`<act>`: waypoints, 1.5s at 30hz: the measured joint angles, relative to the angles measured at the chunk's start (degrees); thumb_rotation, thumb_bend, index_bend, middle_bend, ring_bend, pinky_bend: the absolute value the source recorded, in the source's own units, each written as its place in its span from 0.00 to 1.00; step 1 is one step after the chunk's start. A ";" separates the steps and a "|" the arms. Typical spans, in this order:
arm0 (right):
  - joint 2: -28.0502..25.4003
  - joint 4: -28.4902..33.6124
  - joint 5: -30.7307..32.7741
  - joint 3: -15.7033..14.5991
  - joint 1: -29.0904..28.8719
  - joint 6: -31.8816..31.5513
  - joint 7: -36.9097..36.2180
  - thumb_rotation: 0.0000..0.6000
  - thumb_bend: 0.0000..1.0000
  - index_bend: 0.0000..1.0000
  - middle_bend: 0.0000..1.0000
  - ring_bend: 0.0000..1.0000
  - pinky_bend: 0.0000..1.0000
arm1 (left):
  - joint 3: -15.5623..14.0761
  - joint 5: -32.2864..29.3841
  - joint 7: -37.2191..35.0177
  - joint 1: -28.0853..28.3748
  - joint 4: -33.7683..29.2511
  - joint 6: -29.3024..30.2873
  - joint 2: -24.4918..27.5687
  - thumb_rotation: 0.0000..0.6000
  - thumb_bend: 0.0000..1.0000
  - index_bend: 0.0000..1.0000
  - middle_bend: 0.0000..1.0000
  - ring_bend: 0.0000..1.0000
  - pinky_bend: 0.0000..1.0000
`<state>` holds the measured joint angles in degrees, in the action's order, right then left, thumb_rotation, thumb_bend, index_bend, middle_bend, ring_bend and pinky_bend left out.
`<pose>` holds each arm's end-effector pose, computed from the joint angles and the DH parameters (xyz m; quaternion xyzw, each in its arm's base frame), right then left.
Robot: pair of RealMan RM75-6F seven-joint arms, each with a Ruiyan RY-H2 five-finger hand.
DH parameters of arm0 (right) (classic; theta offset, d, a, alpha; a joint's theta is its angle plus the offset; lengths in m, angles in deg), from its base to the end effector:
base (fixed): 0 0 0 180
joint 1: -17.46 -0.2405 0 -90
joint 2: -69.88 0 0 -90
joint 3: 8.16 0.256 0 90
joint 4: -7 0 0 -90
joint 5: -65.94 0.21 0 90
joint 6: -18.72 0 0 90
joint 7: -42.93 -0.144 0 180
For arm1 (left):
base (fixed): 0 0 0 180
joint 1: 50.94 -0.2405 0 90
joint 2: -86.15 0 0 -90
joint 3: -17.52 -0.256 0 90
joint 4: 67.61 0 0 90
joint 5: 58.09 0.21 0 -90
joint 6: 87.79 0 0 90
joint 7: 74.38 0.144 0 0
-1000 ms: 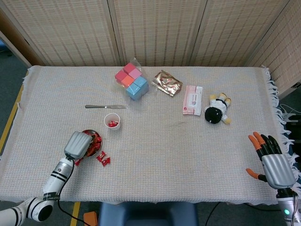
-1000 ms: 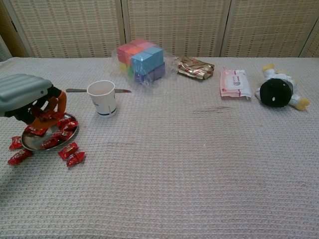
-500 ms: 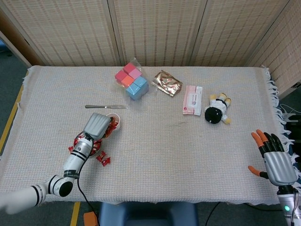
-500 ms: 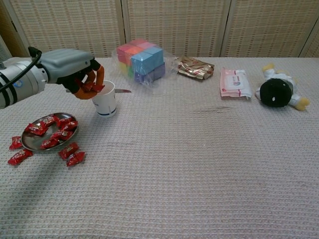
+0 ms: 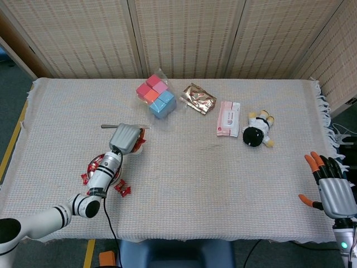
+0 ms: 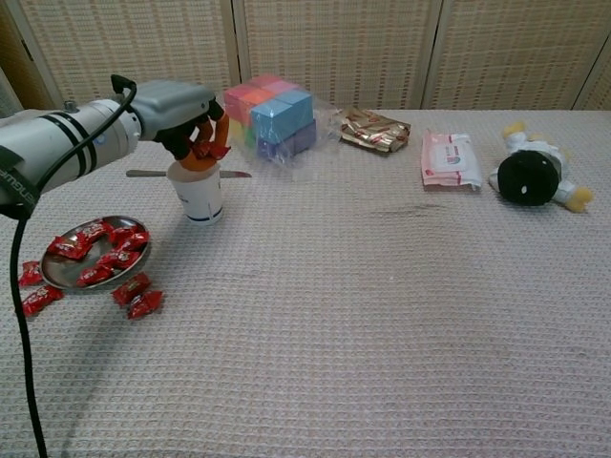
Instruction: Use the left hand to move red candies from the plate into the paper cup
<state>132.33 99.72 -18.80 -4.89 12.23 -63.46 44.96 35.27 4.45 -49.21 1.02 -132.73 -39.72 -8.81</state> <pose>-0.3158 -0.1845 0.1635 0.6074 -0.3856 0.3589 0.5946 -0.1193 0.4265 -0.0116 -0.7527 -0.2791 -0.3488 0.4836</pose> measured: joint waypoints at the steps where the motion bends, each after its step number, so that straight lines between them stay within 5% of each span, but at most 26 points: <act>1: 0.00 -0.01 0.05 0.02 0.01 0.00 0.02 1.00 0.03 0.00 0.00 0.00 0.00 | -0.38 0.03 -0.14 -0.03 0.31 -0.04 0.02 1.00 0.42 0.67 0.68 0.62 1.00; 11: 0.18 0.07 0.04 -0.06 0.02 0.02 0.65 1.00 0.03 0.00 0.00 0.00 0.00 | -3.54 1.83 -2.17 -0.66 0.97 -0.09 1.48 1.00 0.42 0.62 0.64 0.57 0.97; 31: 0.05 0.15 0.15 0.04 0.11 -0.15 0.55 1.00 0.04 0.00 0.00 0.00 0.00 | -4.21 1.02 -3.25 0.58 1.28 -0.26 1.59 1.00 0.41 0.41 0.51 0.44 0.97; 45: -0.04 0.21 0.12 0.05 0.21 -0.31 0.43 1.00 0.04 0.00 0.00 0.00 0.00 | -4.99 1.30 -3.31 0.77 -0.21 0.25 2.33 1.00 0.41 0.40 0.50 0.44 0.97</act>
<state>132.29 99.93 -18.69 -4.84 12.44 -63.77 45.39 30.28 5.76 -52.51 1.80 -132.94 -39.47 -6.48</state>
